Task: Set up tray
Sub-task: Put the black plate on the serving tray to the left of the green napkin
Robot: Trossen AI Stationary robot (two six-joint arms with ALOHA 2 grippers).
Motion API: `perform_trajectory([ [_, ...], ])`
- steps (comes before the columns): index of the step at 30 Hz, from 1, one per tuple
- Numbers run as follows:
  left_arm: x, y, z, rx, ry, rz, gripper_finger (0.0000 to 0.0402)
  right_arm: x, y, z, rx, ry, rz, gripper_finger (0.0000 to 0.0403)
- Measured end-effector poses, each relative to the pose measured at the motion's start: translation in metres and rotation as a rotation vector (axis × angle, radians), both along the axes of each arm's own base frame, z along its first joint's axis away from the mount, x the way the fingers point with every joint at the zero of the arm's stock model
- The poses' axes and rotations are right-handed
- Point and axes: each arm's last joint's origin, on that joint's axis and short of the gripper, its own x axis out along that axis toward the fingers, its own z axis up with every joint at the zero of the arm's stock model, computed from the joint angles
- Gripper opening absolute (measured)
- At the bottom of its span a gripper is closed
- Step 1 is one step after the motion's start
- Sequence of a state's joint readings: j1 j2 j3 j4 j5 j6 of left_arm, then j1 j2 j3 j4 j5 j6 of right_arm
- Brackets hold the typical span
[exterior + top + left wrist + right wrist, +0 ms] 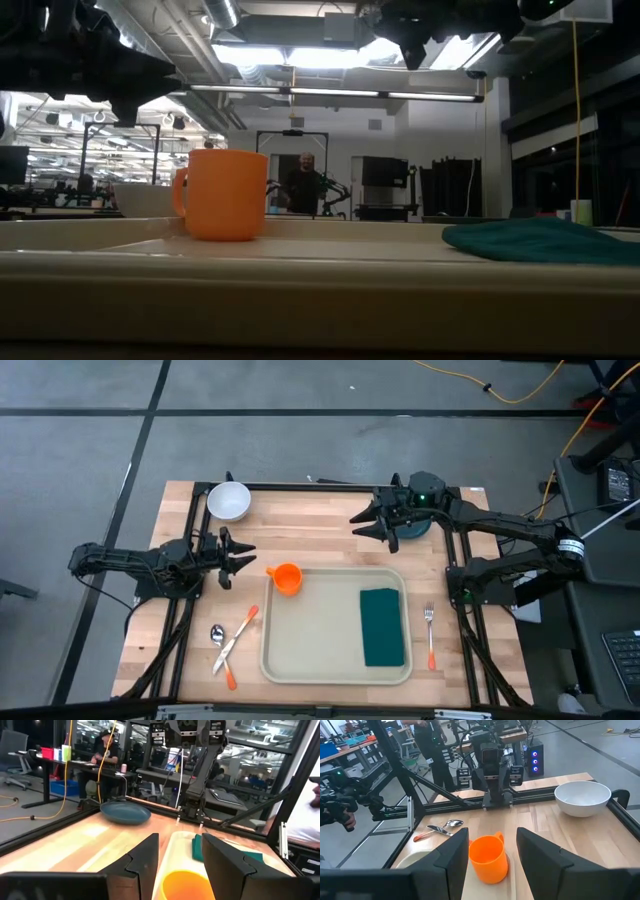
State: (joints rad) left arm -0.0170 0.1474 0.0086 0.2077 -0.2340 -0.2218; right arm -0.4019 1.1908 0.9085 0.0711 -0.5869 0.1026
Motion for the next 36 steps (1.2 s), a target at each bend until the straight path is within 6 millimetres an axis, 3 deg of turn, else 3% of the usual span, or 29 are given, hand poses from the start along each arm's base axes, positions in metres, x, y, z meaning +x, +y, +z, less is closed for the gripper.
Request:
perform_trajectory([
  [8, -0.001, 0.0, 0.008, -0.117, -0.111, -0.01, 0.0143, 0.001, 0.0, 0.005, 0.103, -0.026, -0.019, 0.0172],
  [23, -0.004, 0.0, 0.024, -0.084, -0.185, -0.005, 0.0143, 0.001, -0.001, 0.015, 0.066, -0.123, -0.015, 0.0172],
  [28, -0.003, 0.0, 0.024, -0.012, -0.161, 0.01, 0.0143, 0.001, -0.002, 0.01, 0.073, -0.072, -0.059, 0.0172],
  [36, -0.003, 0.0, 0.024, -0.026, -0.165, 0.012, 0.0143, -0.003, -0.004, -0.012, 0.09, 0.147, -0.214, 0.0172],
])
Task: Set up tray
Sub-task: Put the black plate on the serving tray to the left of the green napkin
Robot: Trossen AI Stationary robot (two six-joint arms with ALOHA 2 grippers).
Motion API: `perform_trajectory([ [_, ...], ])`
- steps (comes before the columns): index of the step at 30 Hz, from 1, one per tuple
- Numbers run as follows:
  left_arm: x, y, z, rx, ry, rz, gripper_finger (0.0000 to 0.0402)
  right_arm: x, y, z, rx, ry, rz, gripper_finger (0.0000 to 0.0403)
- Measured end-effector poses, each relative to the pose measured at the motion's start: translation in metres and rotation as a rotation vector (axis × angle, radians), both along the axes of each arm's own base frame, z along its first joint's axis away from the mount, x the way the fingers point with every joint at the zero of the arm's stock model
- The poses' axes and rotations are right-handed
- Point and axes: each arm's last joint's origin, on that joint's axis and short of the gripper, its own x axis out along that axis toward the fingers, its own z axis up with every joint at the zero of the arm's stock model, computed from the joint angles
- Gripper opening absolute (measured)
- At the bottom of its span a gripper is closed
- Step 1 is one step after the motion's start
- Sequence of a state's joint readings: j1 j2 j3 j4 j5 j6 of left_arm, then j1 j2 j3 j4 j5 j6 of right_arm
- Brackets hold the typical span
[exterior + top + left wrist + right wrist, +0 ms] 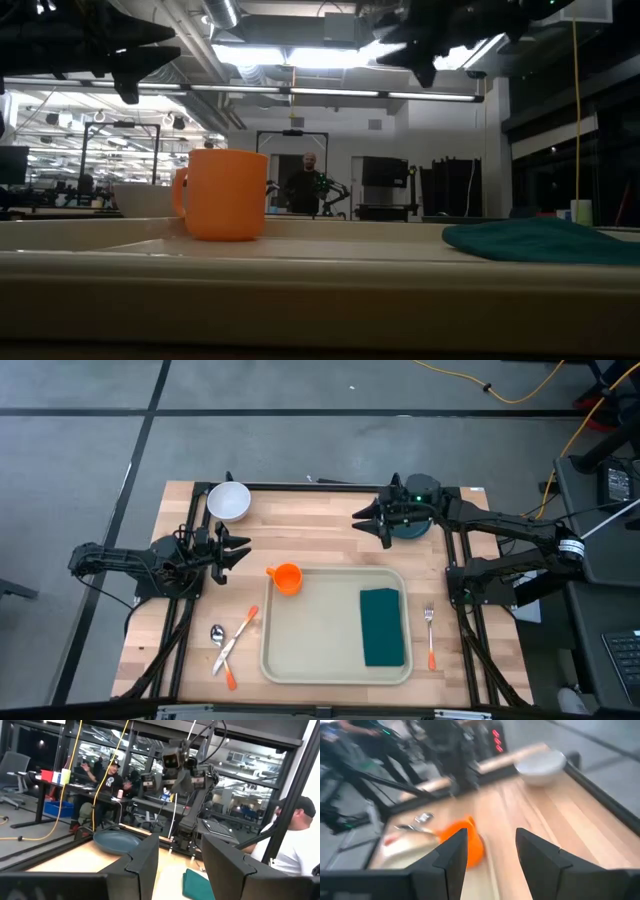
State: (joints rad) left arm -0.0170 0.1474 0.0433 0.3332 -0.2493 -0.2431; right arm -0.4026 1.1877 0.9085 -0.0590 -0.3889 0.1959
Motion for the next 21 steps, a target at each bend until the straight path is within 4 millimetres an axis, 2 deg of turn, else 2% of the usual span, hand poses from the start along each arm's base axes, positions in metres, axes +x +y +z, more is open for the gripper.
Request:
perform_trajectory([
  [7, 0.0, 0.0, 0.001, -0.006, -0.017, -0.001, 0.0143, -0.008, -0.001, -0.018, -0.047, 0.211, -0.115, 0.0172],
  [10, -0.001, 0.0, 0.004, -0.007, -0.04, -0.001, 0.0143, -0.009, -0.001, -0.02, -0.041, 0.239, -0.128, 0.0172],
  [16, -0.003, 0.002, 0.007, -0.028, -0.079, 0.077, 0.0143, -0.011, -0.004, -0.022, 0.072, 0.262, -0.261, 0.0172],
  [21, -0.004, 0.003, 0.01, -0.004, -0.104, 0.116, 0.0143, -0.021, -0.007, -0.033, 0.119, 0.402, -0.343, 0.0172],
])
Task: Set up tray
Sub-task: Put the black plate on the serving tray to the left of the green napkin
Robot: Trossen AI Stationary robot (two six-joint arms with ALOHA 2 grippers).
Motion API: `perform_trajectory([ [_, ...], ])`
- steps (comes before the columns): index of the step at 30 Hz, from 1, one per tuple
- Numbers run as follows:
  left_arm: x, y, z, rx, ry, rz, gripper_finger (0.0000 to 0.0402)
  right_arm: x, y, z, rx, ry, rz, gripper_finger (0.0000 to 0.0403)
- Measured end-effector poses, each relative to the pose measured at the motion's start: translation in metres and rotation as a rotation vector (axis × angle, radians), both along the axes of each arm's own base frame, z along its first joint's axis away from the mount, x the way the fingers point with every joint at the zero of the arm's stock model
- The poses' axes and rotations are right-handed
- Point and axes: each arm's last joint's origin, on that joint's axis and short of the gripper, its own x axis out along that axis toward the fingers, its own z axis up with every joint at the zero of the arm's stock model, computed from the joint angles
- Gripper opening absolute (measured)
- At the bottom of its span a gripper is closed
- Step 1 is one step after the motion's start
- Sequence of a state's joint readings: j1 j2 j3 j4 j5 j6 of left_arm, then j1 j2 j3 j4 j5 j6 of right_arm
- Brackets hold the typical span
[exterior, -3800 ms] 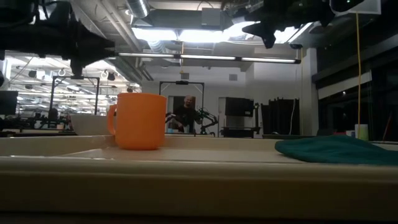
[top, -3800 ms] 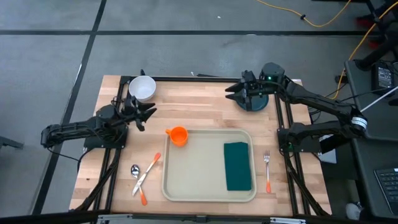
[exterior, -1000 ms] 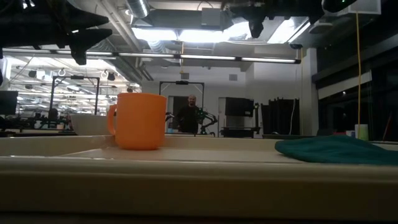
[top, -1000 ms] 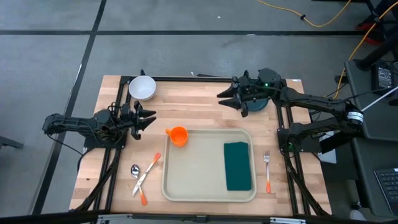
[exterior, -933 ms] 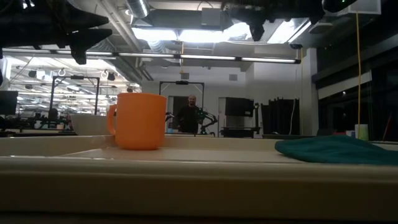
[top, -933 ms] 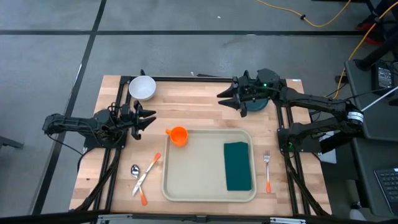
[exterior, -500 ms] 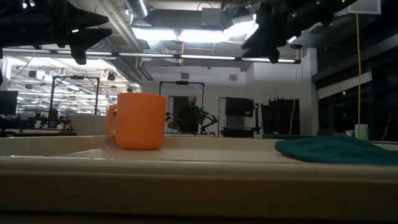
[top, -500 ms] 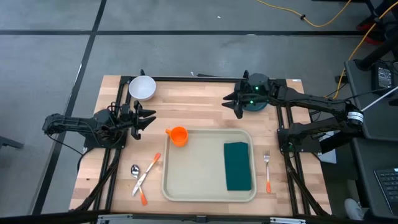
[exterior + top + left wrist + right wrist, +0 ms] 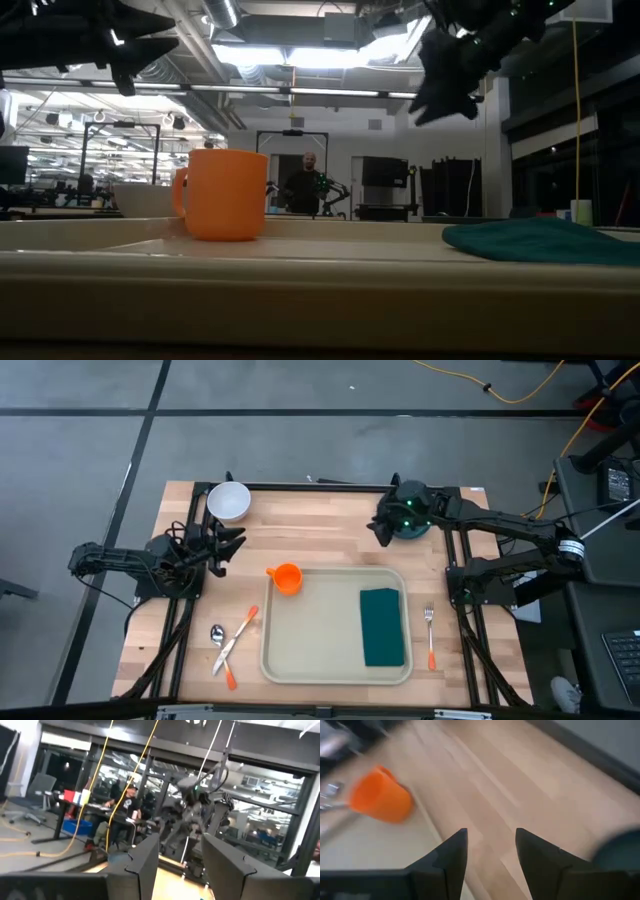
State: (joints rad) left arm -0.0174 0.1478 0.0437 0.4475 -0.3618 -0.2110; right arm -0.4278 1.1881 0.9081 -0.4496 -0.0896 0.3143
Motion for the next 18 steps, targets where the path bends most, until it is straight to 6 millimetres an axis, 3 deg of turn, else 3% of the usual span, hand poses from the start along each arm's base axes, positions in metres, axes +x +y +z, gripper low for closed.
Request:
perform_trajectory([
  [9, -0.001, 0.0, 0.018, 0.043, 0.034, 0.03, 0.0143, -0.023, -0.008, -0.018, 0.057, 0.265, -0.113, 0.0172],
  [18, 0.007, 0.002, 0.044, 0.061, 0.12, 0.108, 0.0143, -0.02, -0.028, -0.045, 0.085, 0.428, -0.117, 0.0172],
])
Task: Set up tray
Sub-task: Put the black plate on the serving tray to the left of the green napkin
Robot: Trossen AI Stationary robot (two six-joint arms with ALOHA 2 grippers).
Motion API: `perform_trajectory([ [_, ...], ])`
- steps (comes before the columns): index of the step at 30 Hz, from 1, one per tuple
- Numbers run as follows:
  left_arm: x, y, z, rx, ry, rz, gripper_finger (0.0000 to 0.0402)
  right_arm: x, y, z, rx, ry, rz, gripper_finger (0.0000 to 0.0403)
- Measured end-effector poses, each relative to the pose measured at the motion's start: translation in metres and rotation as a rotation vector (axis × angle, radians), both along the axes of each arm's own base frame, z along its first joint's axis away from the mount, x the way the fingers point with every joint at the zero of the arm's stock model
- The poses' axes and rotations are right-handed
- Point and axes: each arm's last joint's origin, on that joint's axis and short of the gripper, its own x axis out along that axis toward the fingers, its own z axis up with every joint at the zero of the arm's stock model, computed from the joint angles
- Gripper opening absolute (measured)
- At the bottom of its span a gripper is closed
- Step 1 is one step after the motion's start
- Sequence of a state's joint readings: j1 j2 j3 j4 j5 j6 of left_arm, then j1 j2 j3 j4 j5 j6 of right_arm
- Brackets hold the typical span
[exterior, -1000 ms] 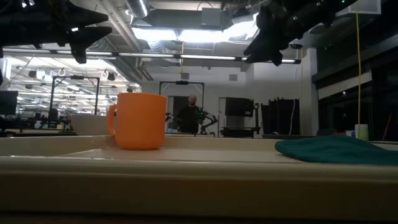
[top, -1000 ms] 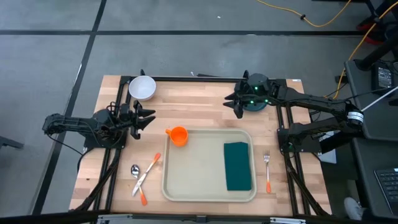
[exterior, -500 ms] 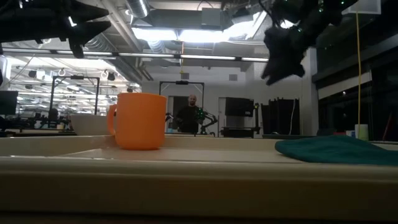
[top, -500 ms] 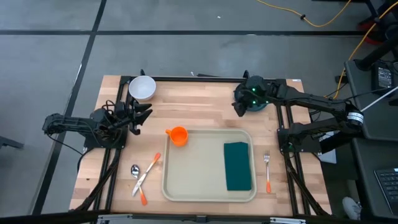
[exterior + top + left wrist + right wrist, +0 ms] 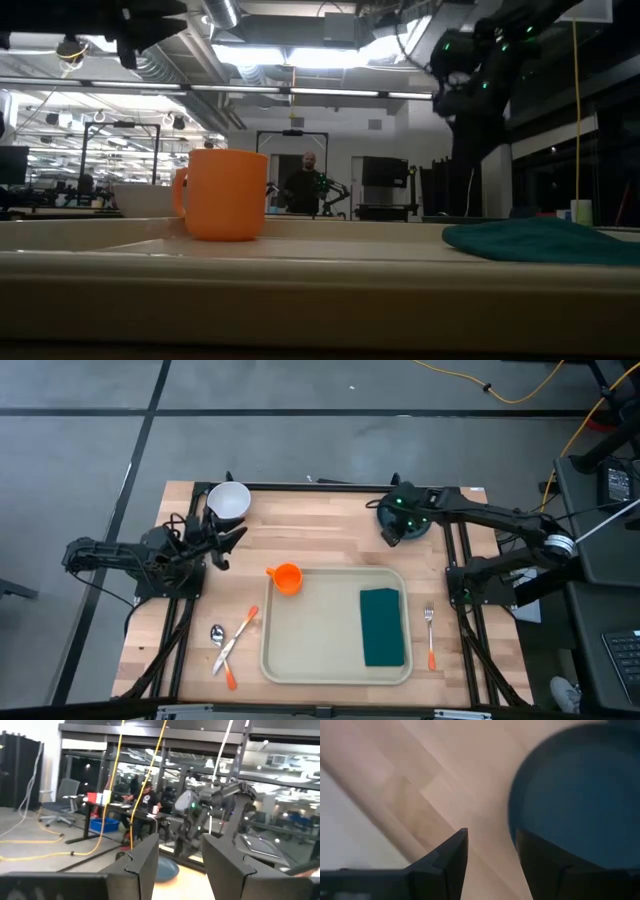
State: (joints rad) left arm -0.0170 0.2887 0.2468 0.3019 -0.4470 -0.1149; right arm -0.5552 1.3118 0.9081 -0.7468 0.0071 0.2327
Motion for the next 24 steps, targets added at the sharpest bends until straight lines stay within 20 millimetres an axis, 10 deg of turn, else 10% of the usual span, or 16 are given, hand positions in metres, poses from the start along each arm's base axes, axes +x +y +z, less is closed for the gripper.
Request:
perform_trajectory([
  [11, 0.016, 0.0, 0.014, -0.007, 0.058, 0.025, 0.0143, 0.016, -0.014, -0.051, 0.077, 0.223, 0.082, 0.0172],
  [24, 0.018, 0.0, 0.014, -0.029, 0.057, 0.019, 0.0143, 0.014, -0.02, -0.054, -0.039, 0.319, 0.12, 0.0172],
])
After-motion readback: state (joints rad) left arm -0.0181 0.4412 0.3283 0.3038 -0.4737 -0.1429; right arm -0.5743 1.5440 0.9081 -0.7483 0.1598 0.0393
